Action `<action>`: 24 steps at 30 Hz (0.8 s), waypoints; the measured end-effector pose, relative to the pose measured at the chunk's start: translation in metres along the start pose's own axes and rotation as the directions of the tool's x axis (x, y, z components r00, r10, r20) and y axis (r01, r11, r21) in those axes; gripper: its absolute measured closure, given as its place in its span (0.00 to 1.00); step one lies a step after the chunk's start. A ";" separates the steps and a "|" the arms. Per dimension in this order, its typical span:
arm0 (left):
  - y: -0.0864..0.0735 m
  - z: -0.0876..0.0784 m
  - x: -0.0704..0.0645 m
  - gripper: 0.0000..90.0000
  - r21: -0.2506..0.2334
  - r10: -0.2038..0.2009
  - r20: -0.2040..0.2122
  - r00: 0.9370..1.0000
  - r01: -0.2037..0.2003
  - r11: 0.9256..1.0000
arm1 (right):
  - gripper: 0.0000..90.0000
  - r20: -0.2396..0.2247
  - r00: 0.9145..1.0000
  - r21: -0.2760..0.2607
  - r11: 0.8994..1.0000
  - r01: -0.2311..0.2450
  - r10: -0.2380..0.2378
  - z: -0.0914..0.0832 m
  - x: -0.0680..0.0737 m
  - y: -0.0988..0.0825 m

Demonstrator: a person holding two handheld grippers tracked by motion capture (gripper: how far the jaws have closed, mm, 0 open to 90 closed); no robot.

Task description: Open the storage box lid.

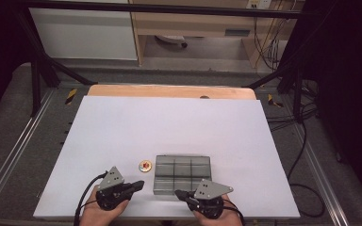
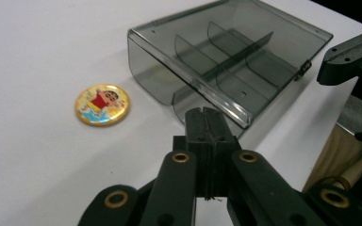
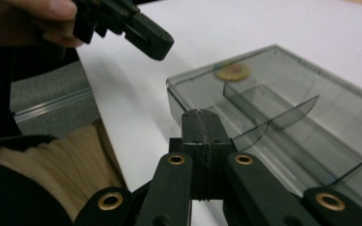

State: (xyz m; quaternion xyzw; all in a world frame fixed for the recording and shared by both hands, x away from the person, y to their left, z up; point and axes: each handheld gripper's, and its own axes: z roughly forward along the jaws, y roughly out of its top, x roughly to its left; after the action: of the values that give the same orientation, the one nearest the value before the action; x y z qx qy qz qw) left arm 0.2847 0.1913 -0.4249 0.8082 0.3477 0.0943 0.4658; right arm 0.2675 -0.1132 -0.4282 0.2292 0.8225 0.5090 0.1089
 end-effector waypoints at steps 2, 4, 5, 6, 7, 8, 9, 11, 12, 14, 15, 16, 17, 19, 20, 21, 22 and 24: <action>-0.002 0.004 -0.003 1.00 0.029 0.008 0.016 1.000 -0.008 1.000 | 1.00 -0.001 1.000 0.023 1.000 -0.013 0.013 0.001 0.001 -0.005; -0.004 0.008 -0.006 1.00 0.059 0.021 0.027 0.999 -0.022 0.998 | 1.00 -0.002 1.000 0.030 0.999 -0.022 0.022 0.001 0.001 -0.007; -0.005 0.008 -0.007 1.00 0.066 0.025 0.031 0.999 -0.027 0.997 | 1.00 -0.003 1.000 0.038 0.999 -0.026 0.026 0.001 0.001 -0.009; -0.005 0.008 -0.008 1.00 0.068 0.028 0.038 0.999 -0.031 0.997 | 1.00 -0.004 1.000 0.043 0.999 -0.030 0.031 0.001 0.001 -0.011; -0.006 0.008 -0.008 1.00 0.066 0.028 0.041 0.999 -0.030 0.997 | 1.00 -0.004 0.999 0.048 0.998 -0.033 0.033 0.001 0.002 -0.012; -0.006 0.008 -0.009 1.00 0.066 0.029 0.045 0.999 -0.032 0.997 | 1.00 -0.004 0.999 0.052 0.998 -0.044 0.044 0.001 0.002 -0.015; -0.006 0.008 -0.009 1.00 0.067 0.029 0.050 0.998 -0.032 0.997 | 1.00 -0.004 0.999 0.052 0.998 -0.044 0.044 0.001 0.002 -0.015; -0.006 0.008 -0.009 1.00 0.072 0.036 0.069 0.997 -0.041 0.997 | 1.00 -0.003 0.998 0.059 0.997 -0.058 0.059 0.000 0.002 -0.017; -0.005 0.008 -0.010 1.00 0.066 0.038 0.076 0.996 -0.043 0.997 | 1.00 -0.003 0.997 0.065 0.995 -0.075 0.075 0.000 0.001 -0.019; -0.004 0.008 -0.011 1.00 0.056 0.054 0.088 0.995 -0.059 0.997 | 1.00 0.012 0.995 0.082 0.991 -0.104 0.104 -0.001 -0.001 -0.023; -0.004 0.008 -0.012 1.00 0.055 0.057 0.089 0.994 -0.062 0.997 | 1.00 0.012 0.995 0.082 0.991 -0.104 0.104 -0.001 -0.001 -0.023; -0.004 0.009 -0.013 1.00 0.062 0.065 0.089 0.994 -0.070 0.996 | 1.00 0.025 0.994 0.090 0.990 -0.108 0.106 -0.002 -0.003 -0.025; -0.004 0.010 -0.014 1.00 0.067 0.067 0.085 0.994 -0.073 0.995 | 1.00 0.029 0.994 0.090 0.990 -0.107 0.105 -0.002 -0.004 -0.026; -0.005 0.012 -0.015 1.00 0.079 0.072 0.082 0.994 -0.079 0.994 | 1.00 0.032 0.994 0.090 0.990 -0.110 0.107 -0.002 -0.005 -0.026; -0.005 0.012 -0.015 1.00 0.079 0.070 0.080 0.994 -0.077 0.994 | 1.00 0.039 0.994 0.089 0.990 -0.109 0.106 -0.004 -0.006 -0.026; -0.005 0.013 -0.015 1.00 0.084 0.076 0.080 0.994 -0.083 0.993 | 1.00 0.039 0.994 0.089 0.990 -0.109 0.106 -0.004 -0.006 -0.026; -0.005 0.014 -0.016 1.00 0.085 0.078 0.077 0.994 -0.084 0.993 | 1.00 0.043 0.994 0.085 0.991 -0.105 0.102 -0.005 -0.007 -0.026; -0.005 0.016 -0.017 1.00 0.084 0.079 0.071 0.994 -0.085 0.993 | 1.00 0.045 0.994 0.086 0.991 -0.102 0.098 -0.005 -0.007 -0.026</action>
State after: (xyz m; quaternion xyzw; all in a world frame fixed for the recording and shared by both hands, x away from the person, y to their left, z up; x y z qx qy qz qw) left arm 0.2774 0.1710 -0.4343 0.8441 0.3020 0.0708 0.4374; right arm 0.2645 -0.1302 -0.4499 0.2848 0.8292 0.4724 0.0897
